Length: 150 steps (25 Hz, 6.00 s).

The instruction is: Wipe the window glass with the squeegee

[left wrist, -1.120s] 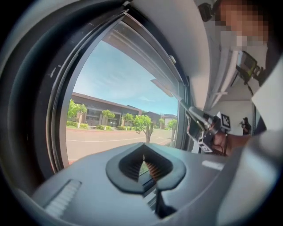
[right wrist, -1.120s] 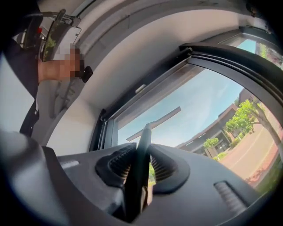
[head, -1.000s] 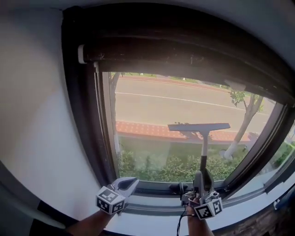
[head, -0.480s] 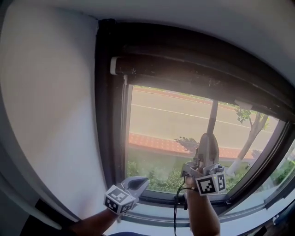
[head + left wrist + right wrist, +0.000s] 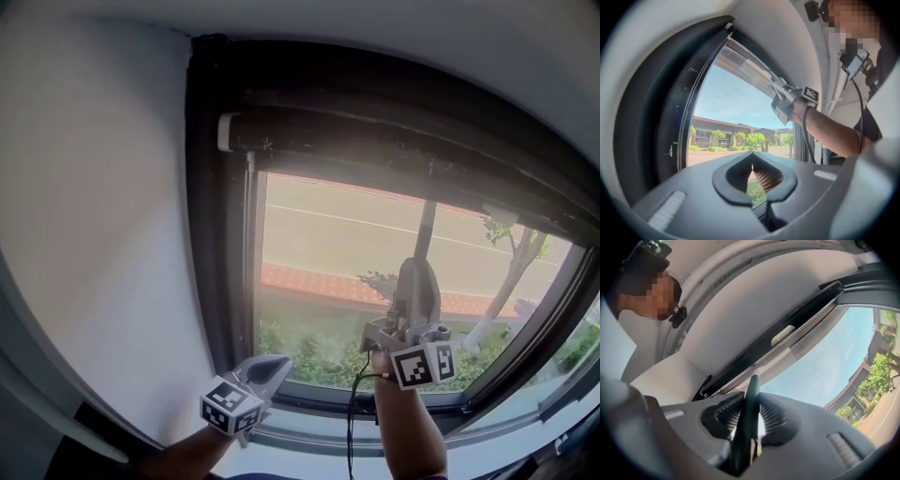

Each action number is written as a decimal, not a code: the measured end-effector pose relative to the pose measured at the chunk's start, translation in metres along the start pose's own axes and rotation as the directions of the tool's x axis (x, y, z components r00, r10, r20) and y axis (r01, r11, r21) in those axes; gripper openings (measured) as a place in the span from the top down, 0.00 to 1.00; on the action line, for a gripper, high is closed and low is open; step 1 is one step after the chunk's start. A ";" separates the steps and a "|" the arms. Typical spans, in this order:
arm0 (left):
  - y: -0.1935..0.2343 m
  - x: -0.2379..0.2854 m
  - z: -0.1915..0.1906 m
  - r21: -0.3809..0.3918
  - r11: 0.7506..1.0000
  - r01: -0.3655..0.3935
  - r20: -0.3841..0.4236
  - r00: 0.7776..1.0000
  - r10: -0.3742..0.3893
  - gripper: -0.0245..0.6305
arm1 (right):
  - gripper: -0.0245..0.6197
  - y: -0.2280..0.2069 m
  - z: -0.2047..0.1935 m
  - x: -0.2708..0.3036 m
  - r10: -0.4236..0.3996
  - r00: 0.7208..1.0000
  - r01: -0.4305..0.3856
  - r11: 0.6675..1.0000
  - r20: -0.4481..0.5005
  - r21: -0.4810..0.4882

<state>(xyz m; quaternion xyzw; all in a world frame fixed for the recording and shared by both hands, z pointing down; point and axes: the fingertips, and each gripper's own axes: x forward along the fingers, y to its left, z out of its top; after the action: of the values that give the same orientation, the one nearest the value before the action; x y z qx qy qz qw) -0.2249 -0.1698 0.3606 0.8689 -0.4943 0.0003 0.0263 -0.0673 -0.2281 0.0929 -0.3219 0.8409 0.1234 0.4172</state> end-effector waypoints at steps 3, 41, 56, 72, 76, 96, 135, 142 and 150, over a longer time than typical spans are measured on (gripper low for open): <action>0.003 0.002 -0.004 0.005 1.000 -0.011 0.010 1.000 0.011 0.96 | 0.80 -0.003 -0.014 -0.017 -0.019 1.000 0.019 1.000 -0.024 0.002; -0.020 -0.026 -0.072 -0.070 0.997 0.034 -0.113 0.993 -0.041 0.96 | 0.80 -0.001 -0.110 -0.179 -0.189 0.948 0.213 0.975 -0.254 0.069; -0.037 -0.030 -0.115 -0.075 0.993 0.091 -0.187 0.977 -0.104 0.96 | 0.80 0.000 -0.148 -0.248 -0.240 0.912 0.286 0.954 -0.333 0.095; -0.049 -0.036 -0.143 -0.105 0.988 0.117 -0.247 0.959 -0.140 0.96 | 0.80 0.004 -0.191 -0.327 -0.297 0.840 0.379 0.920 -0.454 0.099; -0.043 -0.037 -0.150 -0.097 0.991 0.095 -0.243 0.963 -0.116 0.96 | 0.80 0.005 -0.206 -0.348 -0.309 0.814 0.405 0.909 -0.492 0.099; -0.048 -0.039 -0.184 -0.146 0.987 0.070 -0.321 0.940 -0.115 0.96 | 0.80 0.001 -0.262 -0.438 -0.332 0.717 0.514 0.846 -0.613 0.143; -0.048 0.007 -0.048 -0.006 0.992 0.124 -0.050 0.991 -0.124 0.96 | 0.80 0.066 -0.058 -0.036 0.053 0.997 -0.042 0.982 -0.055 0.186; -0.044 0.012 -0.031 0.003 0.994 0.109 -0.011 0.994 -0.109 0.96 | 0.80 0.085 -0.067 0.021 0.121 0.991 -0.111 0.980 -0.050 0.166; -0.036 -0.003 -0.014 -0.013 0.998 0.056 0.005 0.998 -0.056 0.96 | 0.80 0.089 -0.077 0.016 0.111 0.991 -0.100 0.985 -0.073 0.139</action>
<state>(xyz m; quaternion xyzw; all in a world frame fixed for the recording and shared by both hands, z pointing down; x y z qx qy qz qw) -0.1954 -0.1479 0.3729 0.8821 -0.4700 -0.0056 0.0311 -0.1796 -0.2043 0.1233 -0.2528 0.8794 0.0751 0.3965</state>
